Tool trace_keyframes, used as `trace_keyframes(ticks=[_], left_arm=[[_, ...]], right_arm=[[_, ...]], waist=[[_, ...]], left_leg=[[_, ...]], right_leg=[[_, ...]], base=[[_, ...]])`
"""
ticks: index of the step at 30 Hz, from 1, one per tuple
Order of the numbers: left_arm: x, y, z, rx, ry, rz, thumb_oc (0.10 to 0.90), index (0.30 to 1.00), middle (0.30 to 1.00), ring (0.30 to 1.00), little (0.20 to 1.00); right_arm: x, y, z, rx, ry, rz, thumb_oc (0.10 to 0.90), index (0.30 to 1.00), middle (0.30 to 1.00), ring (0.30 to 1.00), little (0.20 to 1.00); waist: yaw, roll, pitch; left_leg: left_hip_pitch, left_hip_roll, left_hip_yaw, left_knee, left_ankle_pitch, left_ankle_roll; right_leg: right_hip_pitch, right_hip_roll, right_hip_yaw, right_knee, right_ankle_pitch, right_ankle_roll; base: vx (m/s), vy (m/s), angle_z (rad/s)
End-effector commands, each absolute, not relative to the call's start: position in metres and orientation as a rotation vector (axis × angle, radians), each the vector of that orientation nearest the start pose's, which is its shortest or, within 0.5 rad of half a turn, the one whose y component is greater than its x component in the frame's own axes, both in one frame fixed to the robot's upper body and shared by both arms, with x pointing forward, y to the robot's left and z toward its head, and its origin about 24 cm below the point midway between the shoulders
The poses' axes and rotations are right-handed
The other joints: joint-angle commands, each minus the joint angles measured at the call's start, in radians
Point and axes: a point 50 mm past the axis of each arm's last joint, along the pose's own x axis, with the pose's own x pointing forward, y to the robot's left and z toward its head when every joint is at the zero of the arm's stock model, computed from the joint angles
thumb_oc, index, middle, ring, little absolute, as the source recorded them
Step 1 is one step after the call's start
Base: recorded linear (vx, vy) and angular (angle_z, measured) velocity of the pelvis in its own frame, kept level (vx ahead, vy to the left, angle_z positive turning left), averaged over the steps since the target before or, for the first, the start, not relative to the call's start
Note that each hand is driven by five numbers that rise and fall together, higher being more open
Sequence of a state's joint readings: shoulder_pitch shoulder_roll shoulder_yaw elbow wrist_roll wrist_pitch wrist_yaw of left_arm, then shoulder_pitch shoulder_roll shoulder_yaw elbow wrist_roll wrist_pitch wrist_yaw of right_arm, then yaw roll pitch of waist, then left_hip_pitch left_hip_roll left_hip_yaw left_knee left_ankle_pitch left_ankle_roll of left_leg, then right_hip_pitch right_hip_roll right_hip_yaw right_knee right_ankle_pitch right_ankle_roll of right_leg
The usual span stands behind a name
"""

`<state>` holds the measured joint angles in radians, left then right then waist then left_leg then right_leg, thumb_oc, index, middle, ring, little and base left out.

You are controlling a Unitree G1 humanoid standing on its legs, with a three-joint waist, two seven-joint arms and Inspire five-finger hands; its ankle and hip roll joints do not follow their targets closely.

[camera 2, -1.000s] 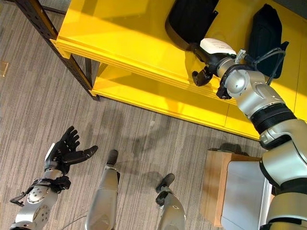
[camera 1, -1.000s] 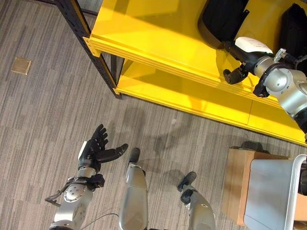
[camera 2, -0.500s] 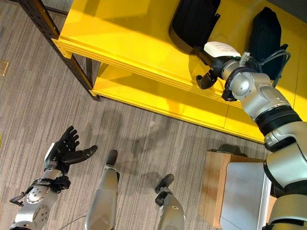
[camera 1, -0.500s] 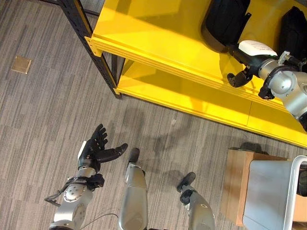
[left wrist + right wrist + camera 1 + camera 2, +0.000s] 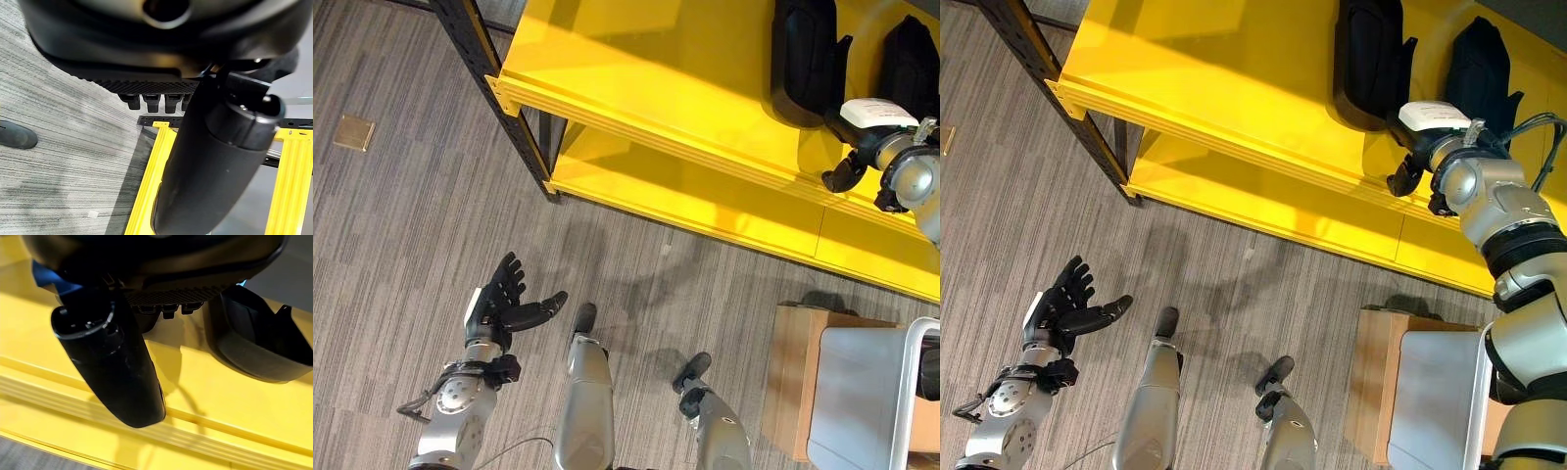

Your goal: Move parts from the plastic box to the shelf.

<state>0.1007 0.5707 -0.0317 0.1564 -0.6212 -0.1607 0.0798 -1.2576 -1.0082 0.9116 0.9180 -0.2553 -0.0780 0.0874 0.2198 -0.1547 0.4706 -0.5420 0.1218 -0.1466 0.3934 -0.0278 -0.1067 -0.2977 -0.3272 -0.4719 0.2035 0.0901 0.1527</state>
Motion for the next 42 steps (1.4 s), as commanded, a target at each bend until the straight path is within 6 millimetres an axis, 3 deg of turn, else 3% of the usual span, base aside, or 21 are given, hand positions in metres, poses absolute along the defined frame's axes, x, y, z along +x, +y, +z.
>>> trace_keyframes(ticks=[1, 2, 3, 4, 7, 12, 20, 30, 42], left_arm=[[0.225, 0.284, 0.063, 0.003, -0.074, 0.178, 0.900, 1.000, 1.000, 1.000, 1.000], [0.225, 0.284, 0.063, 0.001, -0.072, 0.179, 0.900, 1.000, 1.000, 1.000, 1.000], [0.225, 0.286, 0.062, 0.009, -0.068, 0.185, 0.900, 1.000, 1.000, 1.000, 1.000], [0.224, 0.288, 0.062, -0.001, -0.072, 0.207, 0.900, 1.000, 1.000, 1.000, 1.000], [0.225, 0.289, 0.062, -0.004, -0.076, 0.215, 0.900, 1.000, 1.000, 1.000, 1.000], [0.225, 0.290, 0.064, -0.003, -0.078, 0.208, 0.900, 1.000, 1.000, 1.000, 1.000], [0.225, 0.292, 0.065, 0.003, -0.080, 0.215, 0.900, 1.000, 1.000, 1.000, 1.000], [0.225, 0.292, 0.068, 0.017, -0.090, 0.214, 0.900, 1.000, 1.000, 1.000, 1.000], [0.225, 0.294, 0.068, 0.026, -0.089, 0.225, 0.900, 1.000, 1.000, 1.000, 1.000]], right_arm=[[0.368, -0.327, 0.302, -1.687, 0.053, -0.260, 0.900, 1.000, 1.000, 1.000, 1.000], [0.369, -0.326, 0.302, -1.696, 0.050, -0.258, 0.900, 1.000, 1.000, 1.000, 1.000], [0.371, -0.309, 0.314, -1.711, -0.035, -0.236, 0.900, 1.000, 1.000, 1.000, 1.000], [0.369, -0.286, 0.338, -1.576, -0.232, -0.244, 0.900, 1.000, 1.000, 1.000, 1.000], [0.367, -0.265, 0.348, -1.448, -0.358, -0.195, 0.900, 1.000, 1.000, 1.000, 1.000], [0.368, -0.246, 0.349, -1.379, -0.440, -0.132, 0.900, 1.000, 1.000, 1.000, 1.000], [0.371, -0.231, 0.346, -1.348, -0.475, -0.087, 0.900, 1.000, 1.000, 1.000, 1.000], [0.379, -0.227, 0.335, -1.364, -0.428, -0.071, 0.900, 1.000, 1.000, 1.000, 1.000], [0.384, -0.268, 0.304, -1.451, -0.209, -0.140, 0.900, 1.000, 1.000, 1.000, 1.000]], waist=[[-0.014, -0.009, -0.016], [-0.013, -0.009, -0.017], [-0.014, -0.013, -0.018], [-0.022, -0.014, -0.019], [-0.026, -0.012, -0.021], [-0.022, -0.014, -0.023], [-0.016, -0.017, -0.024], [-0.005, -0.022, -0.018], [-0.008, -0.026, -0.016]], left_leg=[[0.000, -0.001, 0.006, -0.079, 0.010, 0.040], [0.001, 0.000, 0.007, -0.079, 0.010, 0.040], [0.000, 0.002, 0.008, -0.073, 0.007, 0.041], [-0.002, 0.003, 0.009, -0.069, 0.005, 0.042], [-0.003, 0.002, 0.012, -0.067, 0.004, 0.044], [-0.004, 0.002, 0.011, -0.065, 0.002, 0.044], [-0.008, -0.002, 0.009, -0.066, 0.000, 0.046], [-0.015, -0.010, 0.003, -0.067, 0.002, 0.048], [-0.016, -0.007, 0.004, -0.068, 0.004, 0.049]], right_leg=[[0.119, 0.050, 0.082, 0.133, -0.167, 0.011], [0.119, 0.050, 0.081, 0.134, -0.167, 0.011], [0.119, 0.050, 0.085, 0.136, -0.168, 0.010], [0.117, 0.050, 0.088, 0.136, -0.165, 0.011], [0.116, 0.049, 0.088, 0.140, -0.165, 0.011], [0.119, 0.050, 0.087, 0.139, -0.166, 0.009], [0.122, 0.051, 0.085, 0.133, -0.157, 0.011], [0.126, 0.053, 0.079, 0.122, -0.149, 0.012], [0.122, 0.056, 0.081, 0.122, -0.148, 0.012]], base=[[0.00, 0.000, 0.00], [0.00, 0.000, 0.00], [0.00, 0.000, 0.00], [0.00, 0.000, 0.00], [0.00, 0.000, -0.03], [0.00, -0.001, -0.01], [0.00, 0.000, 0.00], [0.00, 0.000, 0.00], [0.00, 0.000, 0.00]])
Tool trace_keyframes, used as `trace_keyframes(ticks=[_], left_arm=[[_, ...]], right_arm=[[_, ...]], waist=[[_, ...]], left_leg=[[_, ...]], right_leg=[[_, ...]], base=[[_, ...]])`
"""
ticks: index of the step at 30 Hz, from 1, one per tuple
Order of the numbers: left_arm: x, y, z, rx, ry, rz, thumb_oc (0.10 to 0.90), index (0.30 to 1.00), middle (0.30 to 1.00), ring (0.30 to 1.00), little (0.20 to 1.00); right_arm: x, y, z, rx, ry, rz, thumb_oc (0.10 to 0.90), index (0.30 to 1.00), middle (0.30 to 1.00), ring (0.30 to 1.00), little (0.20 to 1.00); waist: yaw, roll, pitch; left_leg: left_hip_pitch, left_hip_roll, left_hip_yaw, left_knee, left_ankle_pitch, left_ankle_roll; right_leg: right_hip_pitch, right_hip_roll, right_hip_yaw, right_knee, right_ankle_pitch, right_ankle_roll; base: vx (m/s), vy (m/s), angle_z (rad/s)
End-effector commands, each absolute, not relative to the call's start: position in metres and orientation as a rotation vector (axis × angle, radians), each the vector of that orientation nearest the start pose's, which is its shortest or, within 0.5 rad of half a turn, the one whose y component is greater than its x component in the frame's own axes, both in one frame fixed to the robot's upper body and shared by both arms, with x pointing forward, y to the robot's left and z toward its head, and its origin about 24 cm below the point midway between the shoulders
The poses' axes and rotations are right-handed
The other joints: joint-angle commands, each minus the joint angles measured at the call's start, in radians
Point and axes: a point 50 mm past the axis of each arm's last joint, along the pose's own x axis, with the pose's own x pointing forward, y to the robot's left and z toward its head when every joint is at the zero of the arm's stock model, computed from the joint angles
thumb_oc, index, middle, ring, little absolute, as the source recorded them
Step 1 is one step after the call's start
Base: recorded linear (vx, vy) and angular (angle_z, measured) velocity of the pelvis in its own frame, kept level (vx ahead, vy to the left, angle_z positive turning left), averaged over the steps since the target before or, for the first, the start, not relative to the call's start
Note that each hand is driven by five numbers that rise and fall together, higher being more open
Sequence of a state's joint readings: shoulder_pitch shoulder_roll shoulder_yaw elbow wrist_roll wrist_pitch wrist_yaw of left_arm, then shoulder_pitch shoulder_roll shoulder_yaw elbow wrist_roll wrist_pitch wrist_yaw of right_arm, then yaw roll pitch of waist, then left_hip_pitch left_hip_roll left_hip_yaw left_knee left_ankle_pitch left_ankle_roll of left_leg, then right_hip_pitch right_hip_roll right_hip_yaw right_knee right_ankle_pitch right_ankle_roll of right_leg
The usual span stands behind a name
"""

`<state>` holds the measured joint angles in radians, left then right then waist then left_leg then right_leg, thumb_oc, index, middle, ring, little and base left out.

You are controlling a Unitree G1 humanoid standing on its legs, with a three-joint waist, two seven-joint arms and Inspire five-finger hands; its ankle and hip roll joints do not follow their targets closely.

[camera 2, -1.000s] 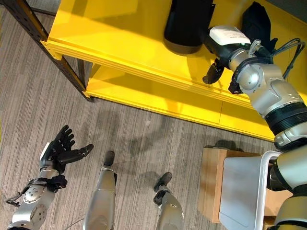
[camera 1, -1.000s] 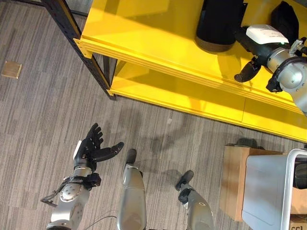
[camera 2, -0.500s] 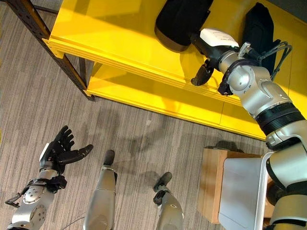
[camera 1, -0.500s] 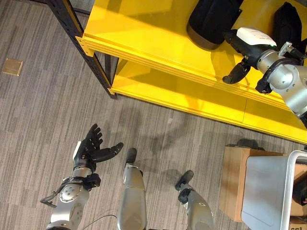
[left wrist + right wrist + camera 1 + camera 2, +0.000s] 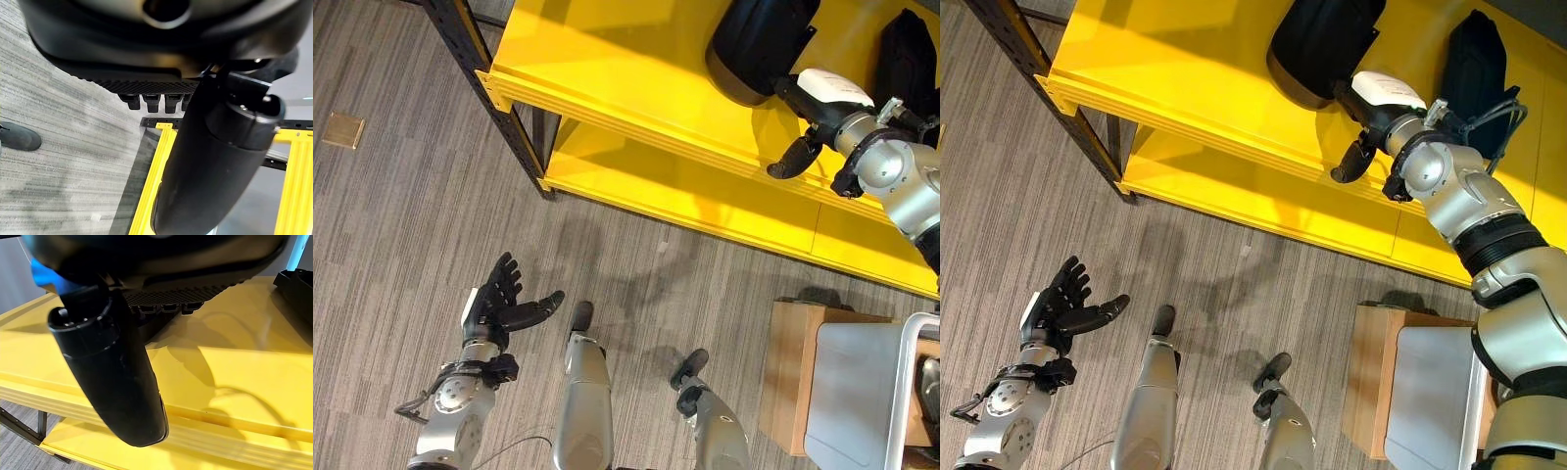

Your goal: Move parts from the plastic box to the shelf.

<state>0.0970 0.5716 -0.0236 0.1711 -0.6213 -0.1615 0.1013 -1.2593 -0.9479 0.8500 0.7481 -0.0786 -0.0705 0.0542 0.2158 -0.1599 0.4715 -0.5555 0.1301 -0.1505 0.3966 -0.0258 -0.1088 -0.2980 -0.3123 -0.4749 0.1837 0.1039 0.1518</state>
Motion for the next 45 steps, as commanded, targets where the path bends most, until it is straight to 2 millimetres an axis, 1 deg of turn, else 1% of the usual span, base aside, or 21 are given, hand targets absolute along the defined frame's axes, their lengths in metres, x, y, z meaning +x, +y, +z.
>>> trace_keyframes(ticks=[1, 4, 5, 9, 11, 27, 30, 31, 32, 33, 34, 35, 36, 38, 39, 41, 42, 43, 44, 45], left_arm=[[0.225, 0.293, 0.068, 0.026, -0.089, 0.222, 0.900, 1.000, 1.000, 1.000, 1.000], [0.225, 0.292, 0.067, 0.025, -0.085, 0.220, 0.900, 1.000, 1.000, 1.000, 1.000], [0.225, 0.292, 0.067, 0.025, -0.084, 0.220, 0.900, 1.000, 1.000, 1.000, 1.000], [0.224, 0.293, 0.066, 0.027, -0.079, 0.220, 0.900, 1.000, 1.000, 1.000, 1.000], [0.224, 0.293, 0.066, 0.027, -0.078, 0.219, 0.900, 1.000, 1.000, 1.000, 1.000], [0.224, 0.294, 0.065, 0.029, -0.076, 0.222, 0.900, 1.000, 1.000, 1.000, 1.000], [0.224, 0.294, 0.065, 0.027, -0.077, 0.220, 0.900, 1.000, 1.000, 1.000, 1.000], [0.224, 0.294, 0.065, 0.025, -0.077, 0.223, 0.900, 1.000, 1.000, 1.000, 1.000], [0.225, 0.295, 0.066, 0.024, -0.083, 0.229, 0.900, 1.000, 1.000, 1.000, 1.000], [0.225, 0.295, 0.066, 0.025, -0.083, 0.228, 0.900, 1.000, 1.000, 1.000, 1.000], [0.225, 0.295, 0.066, 0.023, -0.082, 0.231, 0.900, 1.000, 1.000, 1.000, 1.000], [0.225, 0.295, 0.066, 0.021, -0.085, 0.232, 0.900, 1.000, 1.000, 1.000, 1.000], [0.225, 0.296, 0.066, 0.021, -0.083, 0.237, 0.900, 1.000, 1.000, 1.000, 1.000], [0.224, 0.297, 0.066, 0.024, -0.082, 0.238, 0.900, 1.000, 1.000, 1.000, 1.000], [0.224, 0.298, 0.066, 0.024, -0.083, 0.239, 0.900, 1.000, 1.000, 1.000, 1.000], [0.224, 0.299, 0.066, 0.022, -0.083, 0.243, 0.900, 1.000, 1.000, 1.000, 1.000], [0.223, 0.299, 0.066, 0.019, -0.083, 0.246, 0.900, 1.000, 1.000, 1.000, 1.000], [0.223, 0.299, 0.067, 0.020, -0.085, 0.246, 0.900, 1.000, 1.000, 1.000, 1.000], [0.224, 0.300, 0.067, 0.021, -0.084, 0.247, 0.900, 1.000, 1.000, 1.000, 1.000], [0.224, 0.299, 0.067, 0.021, -0.086, 0.245, 0.900, 1.000, 1.000, 1.000, 1.000]], right_arm=[[0.384, -0.271, 0.302, -1.461, -0.191, -0.145, 0.900, 1.000, 1.000, 1.000, 1.000], [0.381, -0.280, 0.297, -1.506, -0.153, -0.152, 0.900, 1.000, 1.000, 1.000, 1.000], [0.381, -0.280, 0.297, -1.506, -0.153, -0.152, 0.900, 1.000, 1.000, 1.000, 1.000], [0.376, -0.295, 0.299, -1.540, -0.117, -0.190, 0.900, 1.000, 1.000, 1.000, 1.000], [0.375, -0.298, 0.299, -1.545, -0.107, -0.204, 0.900, 1.000, 1.000, 1.000, 1.000], [0.371, -0.302, 0.308, -1.562, -0.117, -0.226, 0.900, 1.000, 1.000, 1.000, 1.000], [0.372, -0.295, 0.317, -1.531, -0.174, -0.231, 0.900, 1.000, 1.000, 1.000, 1.000], [0.371, -0.290, 0.322, -1.516, -0.209, -0.228, 0.900, 1.000, 1.000, 1.000, 1.000], [0.370, -0.280, 0.331, -1.484, -0.276, -0.222, 0.900, 1.000, 1.000, 1.000, 1.000], [0.370, -0.280, 0.331, -1.484, -0.276, -0.222, 0.900, 1.000, 1.000, 1.000, 1.000], [0.369, -0.274, 0.336, -1.450, -0.318, -0.215, 0.900, 1.000, 1.000, 1.000, 1.000], [0.368, -0.270, 0.339, -1.424, -0.347, -0.205, 0.900, 1.000, 1.000, 1.000, 1.000], [0.368, -0.265, 0.340, -1.413, -0.369, -0.193, 0.900, 1.000, 1.000, 1.000, 1.000], [0.366, -0.259, 0.344, -1.400, -0.406, -0.179, 0.900, 1.000, 1.000, 1.000, 1.000], [0.366, -0.254, 0.347, -1.390, -0.430, -0.170, 0.900, 1.000, 1.000, 1.000, 1.000], [0.365, -0.249, 0.349, -1.367, -0.458, -0.157, 0.900, 1.000, 1.000, 1.000, 1.000], [0.365, -0.247, 0.348, -1.355, -0.465, -0.145, 0.900, 1.000, 1.000, 1.000, 1.000], [0.365, -0.245, 0.347, -1.354, -0.469, -0.135, 0.900, 1.000, 1.000, 1.000, 1.000], [0.366, -0.243, 0.344, -1.351, -0.470, -0.123, 0.900, 1.000, 1.000, 1.000, 1.000], [0.366, -0.242, 0.344, -1.346, -0.472, -0.118, 0.900, 1.000, 1.000, 1.000, 1.000]], waist=[[-0.006, -0.020, -0.016], [-0.013, -0.019, -0.017], [-0.013, -0.019, -0.017], [-0.019, -0.019, -0.018], [-0.020, -0.019, -0.019], [-0.022, -0.026, -0.028], [-0.023, -0.028, -0.029], [-0.024, -0.029, -0.030], [-0.026, -0.029, -0.031], [-0.025, -0.029, -0.030], [-0.027, -0.029, -0.033], [-0.025, -0.027, -0.031], [-0.027, -0.030, -0.035], [-0.025, -0.031, -0.037], [-0.023, -0.029, -0.034], [-0.022, -0.030, -0.035], [-0.024, -0.033, -0.039], [-0.023, -0.034, -0.041], [-0.024, -0.035, -0.042], [-0.022, -0.034, -0.041]], left_leg=[[-0.001, -0.015, 0.008, -0.072, 0.002, 0.051], [0.003, -0.013, 0.011, -0.075, 0.003, 0.049], [0.004, -0.013, 0.011, -0.075, 0.003, 0.049], [0.006, -0.008, 0.010, -0.077, 0.005, 0.048], [0.006, -0.007, 0.011, -0.076, 0.004, 0.048], [0.012, -0.006, 0.012, -0.080, 0.004, 0.047], [0.013, -0.005, 0.013, -0.078, 0.002, 0.047], [0.013, -0.005, 0.013, -0.076, 0.001, 0.048], [0.013, -0.005, 0.014, -0.076, 0.000, 0.048], [0.013, -0.005, 0.014, -0.076, 0.000, 0.048], [0.012, -0.006, 0.013, -0.077, 0.002, 0.049], [0.002, -0.009, 0.018, -0.081, 0.027, 0.057], [0.013, -0.005, 0.014, -0.078, 0.002, 0.049], [0.012, -0.005, 0.015, -0.078, 0.001, 0.050], [0.003, -0.008, 0.021, -0.080, 0.026, 0.058], [0.002, -0.009, 0.020, -0.080, 0.026, 0.059], [0.012, -0.007, 0.014, -0.077, 0.000, 0.051], [0.011, -0.007, 0.014, -0.076, -0.001, 0.051], [0.010, -0.007, 0.013, -0.074, -0.002, 0.051], [-0.001, -0.011, 0.018, -0.076, 0.023, 0.059]], right_leg=[[0.122, 0.041, 0.086, 0.142, -0.163, 0.012], [0.120, 0.044, 0.089, 0.142, -0.169, 0.010], [0.120, 0.044, 0.089, 0.142, -0.169, 0.010], [0.119, 0.045, 0.090, 0.141, -0.171, 0.011], [0.119, 0.045, 0.090, 0.142, -0.171, 0.011], [0.124, 0.048, 0.091, 0.138, -0.167, 0.013], [0.124, 0.049, 0.093, 0.137, -0.168, 0.012], [0.125, 0.050, 0.093, 0.137, -0.168, 0.012], [0.124, 0.049, 0.095, 0.138, -0.167, 0.013], [0.124, 0.049, 0.095, 0.139, -0.167, 0.013], [0.123, 0.049, 0.094, 0.138, -0.164, 0.013], [0.116, 0.045, 0.085, 0.134, -0.146, 0.006], [0.123, 0.048, 0.093, 0.138, -0.163, 0.013], [0.125, 0.047, 0.094, 0.137, -0.162, 0.013], [0.118, 0.043, 0.083, 0.134, -0.144, 0.006], [0.120, 0.044, 0.083, 0.132, -0.142, 0.007], [0.127, 0.047, 0.092, 0.137, -0.159, 0.015], [0.127, 0.047, 0.092, 0.137, -0.158, 0.015], [0.127, 0.046, 0.091, 0.138, -0.157, 0.016], [0.121, 0.043, 0.081, 0.134, -0.139, 0.008]], base=[[0.00, 0.000, 0.00], [0.00, 0.000, 0.00], [0.00, 0.000, 0.00], [0.00, 0.000, 0.00], [0.00, 0.000, 0.00], [0.00, 0.000, 0.00], [0.00, 0.000, 0.00], [0.00, 0.000, 0.00], [0.00, 0.000, 0.00], [0.00, 0.000, 0.00], [-0.06, 0.032, -0.02], [0.00, 0.000, 0.00], [0.00, 0.000, 0.00], [0.00, -0.002, 0.01], [-0.07, 0.031, 0.01], [0.00, 0.000, 0.02], [0.07, -0.040, 0.01], [0.07, -0.042, 0.02], [-0.06, 0.023, -0.01], [0.01, -0.007, 0.03]])
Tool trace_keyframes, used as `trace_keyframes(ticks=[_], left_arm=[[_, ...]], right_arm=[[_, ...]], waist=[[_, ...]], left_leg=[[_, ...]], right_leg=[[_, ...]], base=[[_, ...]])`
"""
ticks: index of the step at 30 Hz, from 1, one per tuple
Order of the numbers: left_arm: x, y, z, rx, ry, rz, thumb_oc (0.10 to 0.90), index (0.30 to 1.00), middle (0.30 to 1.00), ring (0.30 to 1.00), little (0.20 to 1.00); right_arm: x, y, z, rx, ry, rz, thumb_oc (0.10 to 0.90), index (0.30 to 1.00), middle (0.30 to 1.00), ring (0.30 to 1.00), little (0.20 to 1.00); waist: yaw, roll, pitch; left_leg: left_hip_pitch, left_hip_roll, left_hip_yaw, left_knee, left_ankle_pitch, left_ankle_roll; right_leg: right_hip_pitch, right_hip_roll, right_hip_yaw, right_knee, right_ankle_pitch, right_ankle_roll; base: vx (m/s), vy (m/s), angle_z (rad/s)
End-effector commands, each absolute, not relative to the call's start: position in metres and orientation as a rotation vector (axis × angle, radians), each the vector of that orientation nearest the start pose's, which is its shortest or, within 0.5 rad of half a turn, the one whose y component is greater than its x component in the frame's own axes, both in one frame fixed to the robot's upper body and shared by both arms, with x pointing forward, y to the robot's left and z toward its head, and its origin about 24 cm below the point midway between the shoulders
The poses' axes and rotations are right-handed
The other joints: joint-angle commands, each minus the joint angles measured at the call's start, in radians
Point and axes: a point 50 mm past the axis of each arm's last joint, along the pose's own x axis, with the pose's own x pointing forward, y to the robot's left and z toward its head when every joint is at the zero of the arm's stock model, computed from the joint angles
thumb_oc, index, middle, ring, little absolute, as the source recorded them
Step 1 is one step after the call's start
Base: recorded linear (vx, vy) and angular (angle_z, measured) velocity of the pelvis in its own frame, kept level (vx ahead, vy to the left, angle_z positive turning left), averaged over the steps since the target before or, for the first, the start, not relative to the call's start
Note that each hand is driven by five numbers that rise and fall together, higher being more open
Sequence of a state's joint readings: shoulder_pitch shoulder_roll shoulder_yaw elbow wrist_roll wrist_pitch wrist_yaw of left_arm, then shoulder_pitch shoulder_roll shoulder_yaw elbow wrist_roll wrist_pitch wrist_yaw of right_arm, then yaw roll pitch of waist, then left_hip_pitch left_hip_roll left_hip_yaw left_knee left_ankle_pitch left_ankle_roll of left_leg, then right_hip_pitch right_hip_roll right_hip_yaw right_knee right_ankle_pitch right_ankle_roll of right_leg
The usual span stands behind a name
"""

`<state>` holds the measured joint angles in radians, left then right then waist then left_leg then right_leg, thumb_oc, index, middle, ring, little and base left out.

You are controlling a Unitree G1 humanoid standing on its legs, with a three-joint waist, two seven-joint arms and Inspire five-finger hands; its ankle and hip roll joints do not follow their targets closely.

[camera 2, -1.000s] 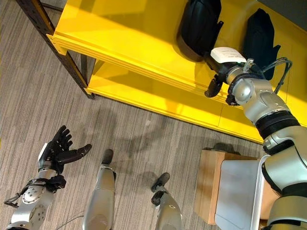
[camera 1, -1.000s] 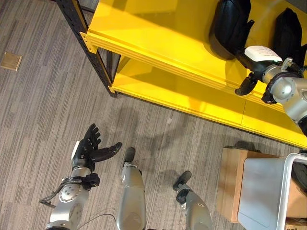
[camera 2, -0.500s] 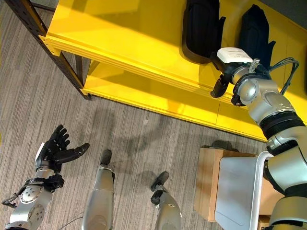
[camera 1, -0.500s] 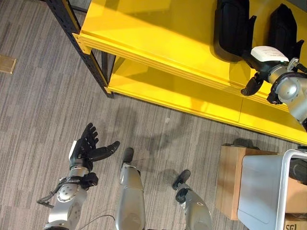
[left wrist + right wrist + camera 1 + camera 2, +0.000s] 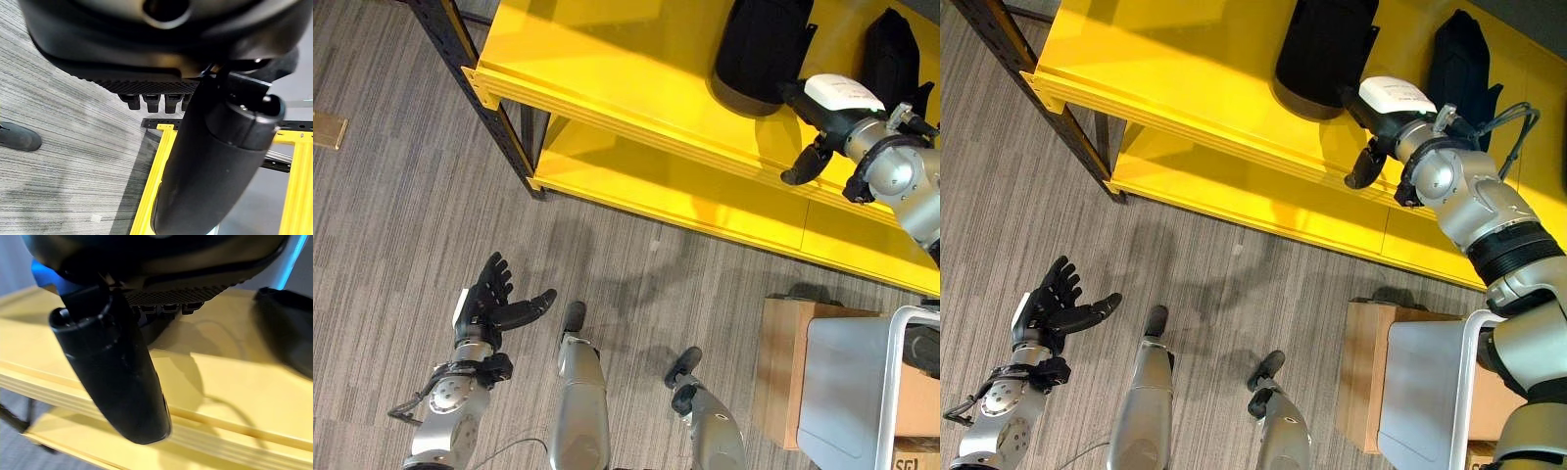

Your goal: Move parts from the plastic box to the shelf.

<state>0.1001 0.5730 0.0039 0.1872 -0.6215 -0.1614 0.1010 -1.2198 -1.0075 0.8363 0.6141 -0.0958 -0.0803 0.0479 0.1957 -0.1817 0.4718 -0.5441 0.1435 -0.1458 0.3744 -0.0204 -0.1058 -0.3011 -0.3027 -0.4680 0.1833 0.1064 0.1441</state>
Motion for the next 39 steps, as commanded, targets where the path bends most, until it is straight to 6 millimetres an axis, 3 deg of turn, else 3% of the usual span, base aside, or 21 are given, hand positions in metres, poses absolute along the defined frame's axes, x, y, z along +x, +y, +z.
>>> trace_keyframes(ticks=[1, 2, 5, 20, 22, 25, 26, 29, 39], left_arm=[[0.224, 0.300, 0.067, 0.023, -0.084, 0.247, 0.900, 1.000, 1.000, 1.000, 1.000], [0.224, 0.300, 0.067, 0.024, -0.086, 0.245, 0.900, 1.000, 1.000, 1.000, 1.000], [0.224, 0.300, 0.069, 0.029, -0.089, 0.245, 0.900, 1.000, 1.000, 1.000, 1.000], [0.223, 0.302, 0.068, 0.031, -0.086, 0.255, 0.900, 1.000, 1.000, 1.000, 1.000], [0.224, 0.302, 0.067, 0.030, -0.084, 0.258, 0.900, 1.000, 1.000, 1.000, 1.000], [0.224, 0.302, 0.067, 0.033, -0.083, 0.261, 0.900, 1.000, 1.000, 1.000, 1.000], [0.224, 0.302, 0.067, 0.031, -0.084, 0.259, 0.900, 1.000, 1.000, 1.000, 1.000], [0.224, 0.302, 0.068, 0.034, -0.086, 0.257, 0.900, 1.000, 1.000, 1.000, 1.000], [0.223, 0.303, 0.067, 0.040, -0.079, 0.256, 0.900, 1.000, 1.000, 1.000, 1.000]], right_arm=[[0.366, -0.238, 0.342, -1.343, -0.480, -0.105, 0.900, 1.000, 1.000, 1.000, 1.000], [0.366, -0.239, 0.343, -1.343, -0.480, -0.108, 0.900, 1.000, 1.000, 1.000, 1.000], [0.368, -0.237, 0.337, -1.336, -0.470, -0.093, 0.900, 1.000, 1.000, 1.000, 1.000], [0.364, -0.253, 0.344, -1.358, -0.448, -0.161, 0.900, 1.000, 1.000, 1.000, 1.000], [0.362, -0.255, 0.346, -1.359, -0.451, -0.168, 0.900, 1.000, 1.000, 1.000, 1.000], [0.360, -0.257, 0.347, -1.360, -0.454, -0.172, 0.900, 1.000, 1.000, 1.000, 1.000], [0.359, -0.257, 0.348, -1.356, -0.459, -0.173, 0.900, 1.000, 1.000, 1.000, 1.000], [0.354, -0.258, 0.353, -1.343, -0.484, -0.177, 0.900, 1.000, 1.000, 1.000, 1.000], [0.354, -0.264, 0.345, -1.333, -0.458, -0.176, 0.900, 1.000, 1.000, 1.000, 1.000]], waist=[[-0.003, -0.015, -0.045], [-0.001, -0.012, -0.042], [-0.001, -0.016, -0.046], [-0.009, -0.018, -0.048], [-0.012, -0.016, -0.047], [-0.018, -0.020, -0.052], [-0.018, -0.019, -0.050], [-0.024, -0.020, -0.052], [-0.025, -0.019, -0.055]], left_leg=[[-0.004, -0.022, 0.007, -0.051, -0.008, 0.049], [-0.013, -0.024, 0.012, -0.053, 0.017, 0.056], [-0.003, -0.022, 0.008, -0.046, -0.012, 0.050], [-0.006, -0.019, 0.011, -0.045, -0.013, 0.050], [-0.012, -0.021, 0.017, -0.051, 0.015, 0.058], [-0.001, -0.017, 0.013, -0.048, -0.011, 0.050], [-0.008, -0.017, 0.020, -0.051, 0.013, 0.058], [-0.007, -0.015, 0.022, -0.051, 0.014, 0.057], [-0.009, -0.014, 0.022, -0.045, 0.011, 0.058]], right_leg=[[0.130, 0.038, 0.084, 0.138, -0.159, 0.023], [0.124, 0.035, 0.074, 0.134, -0.142, 0.016], [0.132, 0.038, 0.080, 0.140, -0.157, 0.025], [0.128, 0.041, 0.086, 0.140, -0.162, 0.023], [0.120, 0.038, 0.077, 0.135, -0.144, 0.014], [0.126, 0.042, 0.090, 0.141, -0.160, 0.022], [0.120, 0.038, 0.081, 0.135, -0.143, 0.015], [0.119, 0.039, 0.084, 0.135, -0.145, 0.014], [0.120, 0.040, 0.084, 0.134, -0.144, 0.016]], base=[[-0.06, 0.028, -0.02], [0.07, -0.037, 0.03], [0.02, -0.014, 0.02], [0.00, 0.000, 0.00], [-0.04, 0.027, -0.03], [-0.02, 0.013, -0.05], [0.00, -0.003, -0.05], [-0.02, 0.009, -0.02], [0.00, 0.000, 0.00]])
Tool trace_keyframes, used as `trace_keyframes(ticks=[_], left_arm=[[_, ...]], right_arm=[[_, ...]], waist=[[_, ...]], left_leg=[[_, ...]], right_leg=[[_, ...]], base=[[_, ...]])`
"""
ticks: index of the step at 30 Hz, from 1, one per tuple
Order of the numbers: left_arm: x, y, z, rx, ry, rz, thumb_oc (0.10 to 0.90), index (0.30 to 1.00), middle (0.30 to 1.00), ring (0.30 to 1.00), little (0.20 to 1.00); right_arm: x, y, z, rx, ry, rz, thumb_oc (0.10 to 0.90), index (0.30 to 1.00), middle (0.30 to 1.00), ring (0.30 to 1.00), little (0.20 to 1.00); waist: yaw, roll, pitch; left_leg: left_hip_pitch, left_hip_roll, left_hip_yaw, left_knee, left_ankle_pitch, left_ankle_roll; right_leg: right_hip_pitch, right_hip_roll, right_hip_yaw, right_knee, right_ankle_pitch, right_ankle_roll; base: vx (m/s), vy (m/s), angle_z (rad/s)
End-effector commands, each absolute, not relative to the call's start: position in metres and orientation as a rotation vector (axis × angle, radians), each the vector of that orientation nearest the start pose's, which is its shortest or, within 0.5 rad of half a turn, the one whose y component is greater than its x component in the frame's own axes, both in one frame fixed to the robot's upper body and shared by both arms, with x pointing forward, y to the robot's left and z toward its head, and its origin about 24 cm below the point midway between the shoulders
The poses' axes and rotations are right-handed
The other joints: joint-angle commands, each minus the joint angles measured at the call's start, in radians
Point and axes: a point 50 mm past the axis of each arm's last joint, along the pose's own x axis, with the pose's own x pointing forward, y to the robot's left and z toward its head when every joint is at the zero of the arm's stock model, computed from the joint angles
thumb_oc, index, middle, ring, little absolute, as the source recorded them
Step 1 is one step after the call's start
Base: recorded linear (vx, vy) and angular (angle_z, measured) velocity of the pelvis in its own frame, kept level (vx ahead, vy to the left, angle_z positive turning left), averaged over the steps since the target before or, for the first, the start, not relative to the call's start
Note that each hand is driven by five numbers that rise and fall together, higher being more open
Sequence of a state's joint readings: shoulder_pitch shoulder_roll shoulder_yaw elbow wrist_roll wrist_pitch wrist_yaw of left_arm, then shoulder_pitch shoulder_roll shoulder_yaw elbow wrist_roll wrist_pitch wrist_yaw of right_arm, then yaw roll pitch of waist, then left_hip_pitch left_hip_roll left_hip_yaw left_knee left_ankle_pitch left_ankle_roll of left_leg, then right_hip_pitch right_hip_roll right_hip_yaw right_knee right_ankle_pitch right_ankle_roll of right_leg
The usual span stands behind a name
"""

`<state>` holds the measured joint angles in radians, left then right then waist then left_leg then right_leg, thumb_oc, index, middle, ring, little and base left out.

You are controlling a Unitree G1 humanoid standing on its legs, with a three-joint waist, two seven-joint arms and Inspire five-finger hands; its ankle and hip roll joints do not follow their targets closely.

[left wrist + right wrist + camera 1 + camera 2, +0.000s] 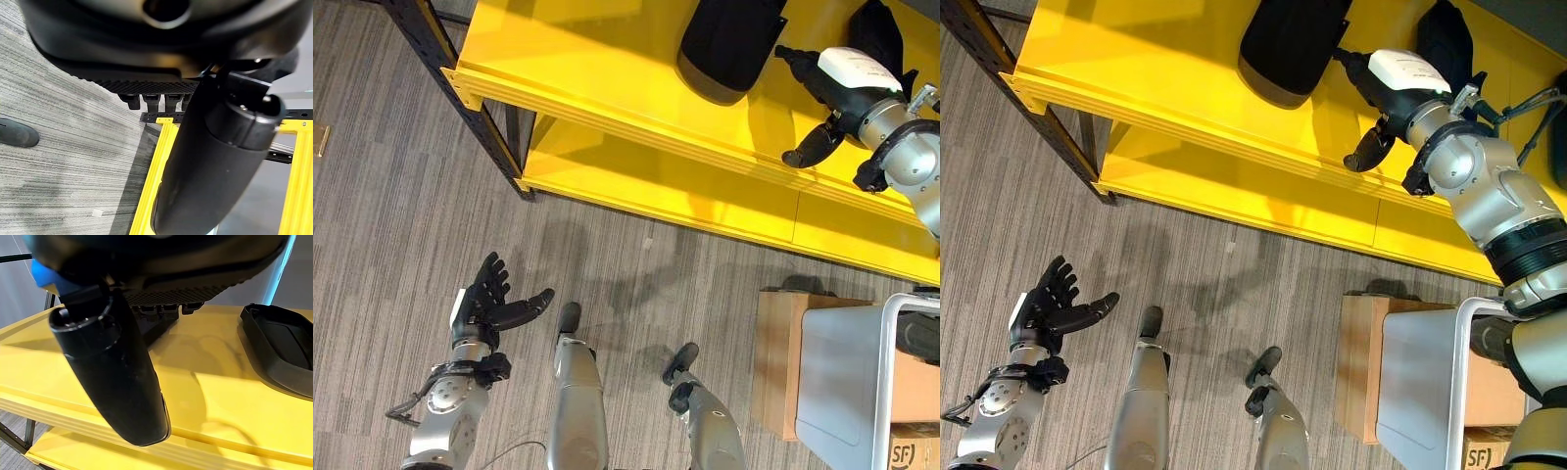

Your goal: Move parts from the plastic box to the shelf.

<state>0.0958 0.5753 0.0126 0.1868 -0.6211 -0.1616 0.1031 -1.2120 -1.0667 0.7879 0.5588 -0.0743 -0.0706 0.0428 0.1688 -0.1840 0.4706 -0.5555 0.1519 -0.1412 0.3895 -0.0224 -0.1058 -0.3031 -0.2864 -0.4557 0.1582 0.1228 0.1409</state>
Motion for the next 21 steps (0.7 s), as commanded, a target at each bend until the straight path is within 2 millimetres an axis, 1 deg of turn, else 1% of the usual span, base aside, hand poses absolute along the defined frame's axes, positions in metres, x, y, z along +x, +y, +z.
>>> trace_keyframes(ticks=[1, 6, 7, 8, 9, 10, 17, 18, 20, 21], left_arm=[[0.2232, 0.3027, 0.0669, 0.042, -0.079, 0.255, 0.900, 1.000, 1.000, 1.000, 1.000], [0.2216, 0.3034, 0.0659, 0.039, -0.076, 0.262, 0.900, 1.000, 1.000, 1.000, 1.000], [0.2206, 0.3047, 0.0656, 0.040, -0.074, 0.268, 0.900, 1.000, 1.000, 1.000, 1.000], [0.2206, 0.3045, 0.0662, 0.040, -0.077, 0.267, 0.900, 1.000, 1.000, 1.000, 1.000], [0.2203, 0.3044, 0.0660, 0.041, -0.076, 0.265, 0.900, 1.000, 1.000, 1.000, 1.000], [0.2201, 0.3045, 0.0656, 0.041, -0.074, 0.267, 0.900, 1.000, 1.000, 1.000, 1.000], [0.2196, 0.3065, 0.0668, 0.047, -0.076, 0.277, 0.900, 1.000, 1.000, 1.000, 1.000], [0.2198, 0.3064, 0.0672, 0.047, -0.078, 0.275, 0.900, 1.000, 1.000, 1.000, 1.000], [0.2194, 0.3070, 0.0683, 0.048, -0.083, 0.279, 0.900, 1.000, 1.000, 1.000, 1.000], [0.2191, 0.3072, 0.0679, 0.048, -0.081, 0.281, 0.900, 1.000, 1.000, 1.000, 1.000]], right_arm=[[0.3541, -0.2645, 0.3447, -1.334, -0.456, -0.175, 0.900, 1.000, 1.000, 1.000, 1.000], [0.3536, -0.2640, 0.3448, -1.339, -0.461, -0.176, 0.900, 1.000, 1.000, 1.000, 1.000], [0.3543, -0.2633, 0.3445, -1.340, -0.459, -0.174, 0.900, 1.000, 1.000, 1.000, 1.000], [0.3546, -0.2640, 0.3444, -1.340, -0.455, -0.177, 0.900, 1.000, 1.000, 1.000, 1.000], [0.3560, -0.2640, 0.3428, -1.341, -0.446, -0.175, 0.900, 1.000, 1.000, 1.000, 1.000], [0.3562, -0.2635, 0.3425, -1.342, -0.446, -0.172, 0.900, 1.000, 1.000, 1.000, 1.000], [0.3592, -0.2600, 0.3373, -1.350, -0.434, -0.154, 0.900, 1.000, 1.000, 1.000, 1.000], [0.3591, -0.2603, 0.3377, -1.350, -0.434, -0.156, 0.900, 1.000, 1.000, 1.000, 1.000], [0.3599, -0.2554, 0.3375, -1.355, -0.443, -0.142, 0.900, 1.000, 1.000, 1.000, 1.000], [0.3601, -0.2550, 0.3371, -1.356, -0.443, -0.140, 0.900, 1.000, 1.000, 1.000, 1.000]], waist=[[0.002, -0.017, -0.054], [0.004, -0.021, -0.055], [0.006, -0.023, -0.056], [0.008, -0.022, -0.052], [0.010, -0.022, -0.052], [0.008, -0.024, -0.055], [0.016, -0.030, -0.050], [0.018, -0.028, -0.047], [0.023, -0.028, -0.043], [0.021, -0.031, -0.046]], left_leg=[[0.003, -0.023, 0.017, -0.063, 0.013, 0.058], [0.003, -0.023, 0.019, -0.067, 0.013, 0.059], [0.011, -0.022, 0.012, -0.062, -0.014, 0.052], [0.001, -0.025, 0.017, -0.063, 0.011, 0.060], [0.000, -0.025, 0.017, -0.061, 0.010, 0.061], [0.010, -0.023, 0.011, -0.059, -0.015, 0.053], [0.005, -0.026, 0.008, -0.060, -0.014, 0.054], [-0.005, -0.029, 0.014, -0.062, 0.011, 0.062], [-0.007, -0.030, 0.013, -0.062, 0.012, 0.062], [0.002, -0.028, 0.007, -0.060, -0.013, 0.054]], right_leg=[[0.123, 0.024, 0.072, 0.157, -0.158, 0.020], [0.125, 0.026, 0.071, 0.152, -0.151, 0.021], [0.132, 0.030, 0.080, 0.157, -0.167, 0.029], [0.125, 0.027, 0.070, 0.154, -0.150, 0.021], [0.125, 0.027, 0.068, 0.155, -0.150, 0.022], [0.132, 0.030, 0.079, 0.159, -0.167, 0.029], [0.134, 0.033, 0.076, 0.155, -0.163, 0.030], [0.128, 0.029, 0.065, 0.150, -0.146, 0.022], [0.125, 0.029, 0.065, 0.152, -0.147, 0.021], [0.132, 0.033, 0.076, 0.157, -0.164, 0.029]], base=[[0.00, 0.000, 0.00], [0.02, -0.010, 0.00], [0.00, 0.000, 0.00], [0.00, 0.000, 0.00], [0.00, 0.000, 0.00], [0.08, -0.033, 0.01], [0.00, -0.002, 0.01], [-0.05, 0.023, 0.00], [0.02, -0.005, 0.01], [0.00, 0.000, 0.00]])
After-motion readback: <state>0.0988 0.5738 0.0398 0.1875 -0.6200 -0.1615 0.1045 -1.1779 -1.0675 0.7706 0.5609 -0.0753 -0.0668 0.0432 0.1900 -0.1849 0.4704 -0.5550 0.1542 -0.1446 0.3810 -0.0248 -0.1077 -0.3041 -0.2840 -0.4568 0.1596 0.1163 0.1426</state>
